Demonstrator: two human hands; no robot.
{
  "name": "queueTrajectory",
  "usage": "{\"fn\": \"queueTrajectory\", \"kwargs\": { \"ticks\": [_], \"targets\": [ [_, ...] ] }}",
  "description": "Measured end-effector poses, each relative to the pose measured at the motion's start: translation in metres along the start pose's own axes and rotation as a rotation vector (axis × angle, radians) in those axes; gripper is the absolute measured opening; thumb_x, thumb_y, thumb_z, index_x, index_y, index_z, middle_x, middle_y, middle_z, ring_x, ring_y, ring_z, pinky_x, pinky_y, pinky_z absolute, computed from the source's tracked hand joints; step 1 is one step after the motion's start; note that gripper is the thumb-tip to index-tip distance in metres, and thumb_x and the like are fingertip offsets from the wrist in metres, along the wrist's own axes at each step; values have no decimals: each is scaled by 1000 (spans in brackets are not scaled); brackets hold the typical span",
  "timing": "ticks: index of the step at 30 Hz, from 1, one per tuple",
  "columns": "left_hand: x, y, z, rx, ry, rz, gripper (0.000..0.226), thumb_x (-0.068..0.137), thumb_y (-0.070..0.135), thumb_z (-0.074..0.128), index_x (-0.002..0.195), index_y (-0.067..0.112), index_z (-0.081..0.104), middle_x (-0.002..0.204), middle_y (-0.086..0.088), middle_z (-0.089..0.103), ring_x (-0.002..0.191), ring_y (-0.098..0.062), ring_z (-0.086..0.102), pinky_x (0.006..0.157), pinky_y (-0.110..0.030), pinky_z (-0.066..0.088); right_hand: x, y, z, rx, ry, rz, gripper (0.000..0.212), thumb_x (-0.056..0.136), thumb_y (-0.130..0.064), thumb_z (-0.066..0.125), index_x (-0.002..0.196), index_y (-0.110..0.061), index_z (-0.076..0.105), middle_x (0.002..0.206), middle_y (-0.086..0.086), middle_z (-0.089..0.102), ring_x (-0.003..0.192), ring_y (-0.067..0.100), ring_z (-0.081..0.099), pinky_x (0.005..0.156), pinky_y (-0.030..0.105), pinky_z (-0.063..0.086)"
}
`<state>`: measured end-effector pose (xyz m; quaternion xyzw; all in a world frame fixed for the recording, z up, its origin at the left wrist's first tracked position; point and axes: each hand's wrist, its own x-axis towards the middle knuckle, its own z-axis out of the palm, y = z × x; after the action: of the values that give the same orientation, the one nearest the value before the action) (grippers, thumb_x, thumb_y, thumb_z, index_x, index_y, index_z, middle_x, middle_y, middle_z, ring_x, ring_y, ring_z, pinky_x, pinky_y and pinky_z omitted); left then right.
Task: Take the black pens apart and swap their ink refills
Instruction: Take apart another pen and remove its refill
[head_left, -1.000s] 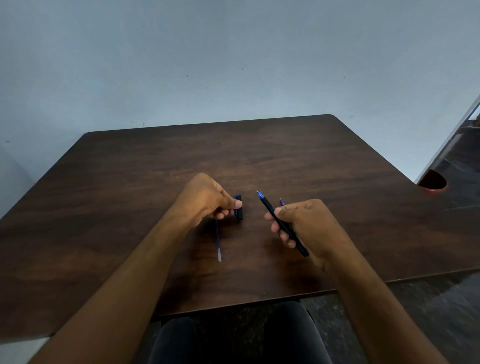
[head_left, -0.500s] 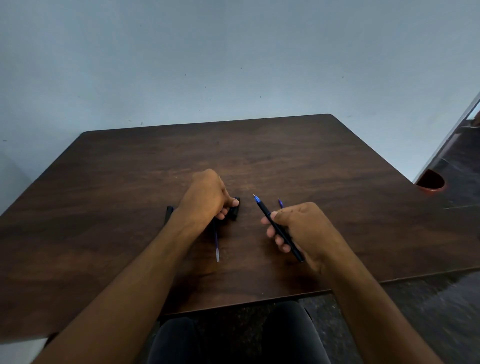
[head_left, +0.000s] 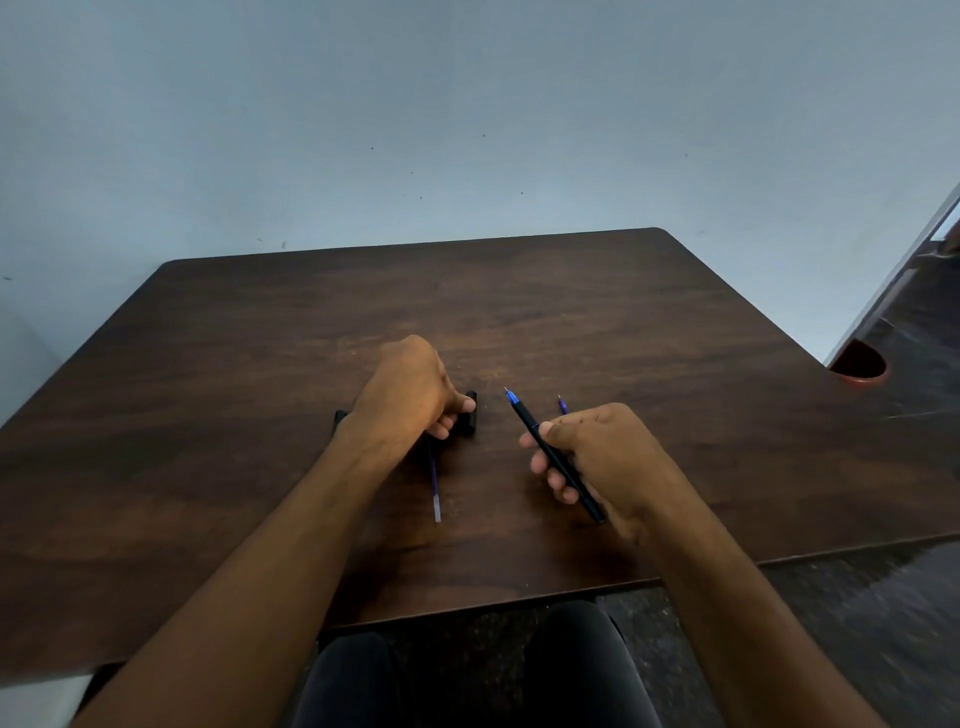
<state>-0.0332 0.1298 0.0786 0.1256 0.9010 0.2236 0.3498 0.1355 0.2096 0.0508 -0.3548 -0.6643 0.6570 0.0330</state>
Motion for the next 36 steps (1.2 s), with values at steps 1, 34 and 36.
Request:
{"fn": "queueTrajectory", "kwargs": {
  "ticks": [1, 34, 36],
  "targets": [
    [-3, -1, -1, -42, 18, 24, 23, 86, 26, 69, 99, 7, 70, 75, -5, 65, 65, -13, 61, 95, -33, 52, 1, 2, -1, 2, 1, -10, 29, 104, -14, 45, 104, 0, 71, 75, 10, 62, 55, 14, 50, 49, 24, 41],
    [-26, -65, 38, -1098, 42, 492, 45, 53, 40, 88, 87, 12, 77, 71, 2, 68, 65, -9, 52, 62, -24, 43, 16, 12, 22, 136, -161, -366, 24, 101, -15, 56, 94, -7, 78, 70, 3, 69, 56, 11, 55, 51, 24, 44],
    [-26, -67, 36, -1064, -44, 537, 39, 68, 37, 81, 98, 13, 76, 91, 2, 74, 75, -8, 59, 68, -25, 41, 16, 13, 22, 133, -143, -365, 25, 101, -16, 56, 93, -8, 78, 69, 2, 69, 56, 10, 55, 50, 23, 44]
  ]
}}
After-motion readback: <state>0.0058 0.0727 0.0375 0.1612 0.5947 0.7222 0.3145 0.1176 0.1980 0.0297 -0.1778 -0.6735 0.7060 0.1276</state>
